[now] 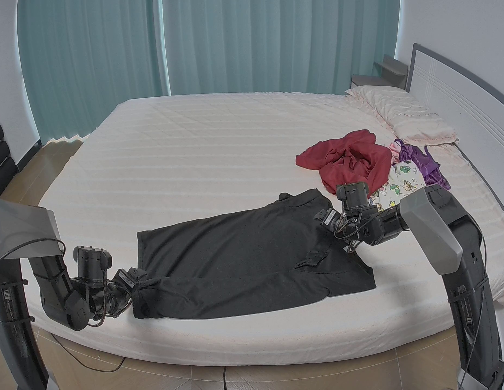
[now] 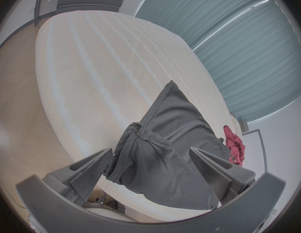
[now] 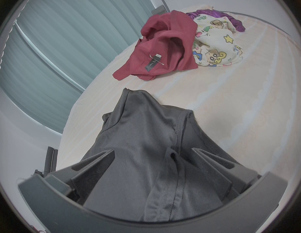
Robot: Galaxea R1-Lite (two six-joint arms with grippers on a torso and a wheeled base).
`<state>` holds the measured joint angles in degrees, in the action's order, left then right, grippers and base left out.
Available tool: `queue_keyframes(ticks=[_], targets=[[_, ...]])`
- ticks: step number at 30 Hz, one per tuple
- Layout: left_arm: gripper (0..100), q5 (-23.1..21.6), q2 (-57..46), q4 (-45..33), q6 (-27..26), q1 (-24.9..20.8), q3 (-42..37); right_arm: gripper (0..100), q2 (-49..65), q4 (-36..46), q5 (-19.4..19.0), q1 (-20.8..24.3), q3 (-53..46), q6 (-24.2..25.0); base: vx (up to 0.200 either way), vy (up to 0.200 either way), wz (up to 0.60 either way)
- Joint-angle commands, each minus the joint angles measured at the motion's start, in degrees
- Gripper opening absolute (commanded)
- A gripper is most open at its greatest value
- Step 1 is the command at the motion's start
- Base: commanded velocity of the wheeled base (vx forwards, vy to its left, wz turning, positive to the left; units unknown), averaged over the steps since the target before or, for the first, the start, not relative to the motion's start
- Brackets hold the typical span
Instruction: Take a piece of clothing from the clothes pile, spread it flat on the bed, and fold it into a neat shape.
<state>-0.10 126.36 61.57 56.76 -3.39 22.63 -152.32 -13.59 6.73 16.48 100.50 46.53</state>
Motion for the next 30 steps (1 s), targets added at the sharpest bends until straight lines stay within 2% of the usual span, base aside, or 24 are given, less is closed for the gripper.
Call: queue_keyframes(ticks=[1,2,3,12,15,30], targets=[[100,0.0,0.2,0.2,0.0,0.0,-0.4,100,-3.9,0.8,0.6,0.0,4.2,-0.7,0.000,0.000,0.00],[100,0.0,0.2,0.2,0.0,0.0,-0.4,100,-4.1,1.4,0.6,0.0,4.7,-0.7,0.000,0.000,0.00],[100,0.0,0.2,0.2,0.0,0.0,-0.4,0,-4.3,1.6,0.6,0.0,5.1,-0.7,0.000,0.000,0.00],[100,0.0,0.2,0.2,0.0,0.0,-0.4,0,-4.5,2.6,0.9,-0.1,6.6,-0.5,0.000,0.000,0.00],[100,0.0,0.2,0.2,0.0,0.0,-0.4,0,-3.2,2.8,2.2,-0.2,5.9,-0.6,0.000,0.000,0.00],[100,0.0,0.2,0.3,-0.1,0.0,-0.7,0,11.6,3.0,2.9,0.8,-12.3,-0.7,0.000,0.000,0.00]])
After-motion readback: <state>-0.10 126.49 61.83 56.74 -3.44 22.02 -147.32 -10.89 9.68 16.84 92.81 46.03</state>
